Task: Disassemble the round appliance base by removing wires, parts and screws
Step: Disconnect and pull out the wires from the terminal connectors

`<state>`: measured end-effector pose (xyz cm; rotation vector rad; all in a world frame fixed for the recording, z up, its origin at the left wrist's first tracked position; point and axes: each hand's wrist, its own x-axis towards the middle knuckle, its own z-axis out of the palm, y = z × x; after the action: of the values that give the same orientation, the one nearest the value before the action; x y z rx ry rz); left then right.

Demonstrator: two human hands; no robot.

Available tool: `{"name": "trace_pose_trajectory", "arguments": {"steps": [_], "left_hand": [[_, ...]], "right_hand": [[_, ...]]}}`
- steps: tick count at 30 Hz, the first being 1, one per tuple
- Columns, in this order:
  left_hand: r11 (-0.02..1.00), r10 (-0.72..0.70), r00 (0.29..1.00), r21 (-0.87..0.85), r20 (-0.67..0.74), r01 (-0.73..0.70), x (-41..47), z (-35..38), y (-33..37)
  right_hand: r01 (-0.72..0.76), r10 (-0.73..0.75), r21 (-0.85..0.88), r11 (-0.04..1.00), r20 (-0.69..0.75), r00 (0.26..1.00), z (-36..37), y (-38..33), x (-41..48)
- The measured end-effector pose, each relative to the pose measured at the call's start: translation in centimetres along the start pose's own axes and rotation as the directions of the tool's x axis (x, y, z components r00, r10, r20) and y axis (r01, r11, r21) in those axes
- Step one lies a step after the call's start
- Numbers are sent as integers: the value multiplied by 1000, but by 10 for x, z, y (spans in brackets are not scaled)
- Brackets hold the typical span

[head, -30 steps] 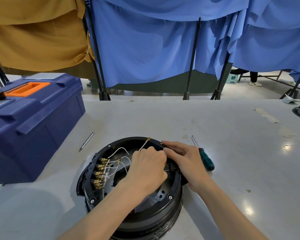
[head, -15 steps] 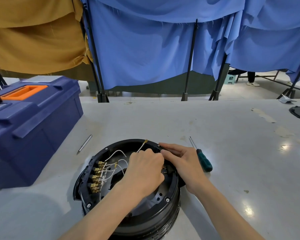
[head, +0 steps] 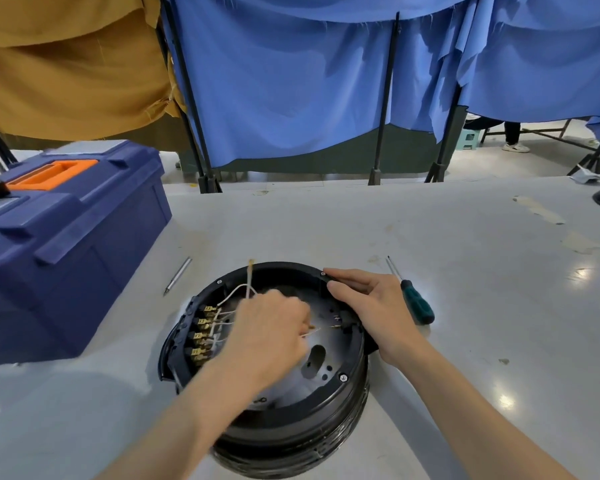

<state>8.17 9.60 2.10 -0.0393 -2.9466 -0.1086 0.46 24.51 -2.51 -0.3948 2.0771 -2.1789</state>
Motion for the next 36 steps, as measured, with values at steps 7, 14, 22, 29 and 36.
{"name": "trace_pose_trajectory", "arguments": {"steps": [7, 14, 22, 29, 36], "left_hand": [[914, -52, 987, -405, -155, -15, 8, 7, -3], [313, -171, 985, -949, -26, 29, 18, -10, 1], [226, -250, 955, -969, -158, -101, 31, -19, 8], [161, -275, 952, -983, -133, -91, 38, -15, 4], [412, -290, 936, -909, -202, -69, 43, -9, -18]], "right_hand": [[-3, 3, -19, 1000, 12, 1000, 1, -2, -3], [126, -122, -133, 983, 37, 992, 3, -13, -8], [276, -263, -213, 937, 84, 961, 6, -40, -14], [261, -248, -278, 924, 82, 965, 3, -42, -15], [208, -219, -241, 948, -22, 975, -3, -40, 2]]}}
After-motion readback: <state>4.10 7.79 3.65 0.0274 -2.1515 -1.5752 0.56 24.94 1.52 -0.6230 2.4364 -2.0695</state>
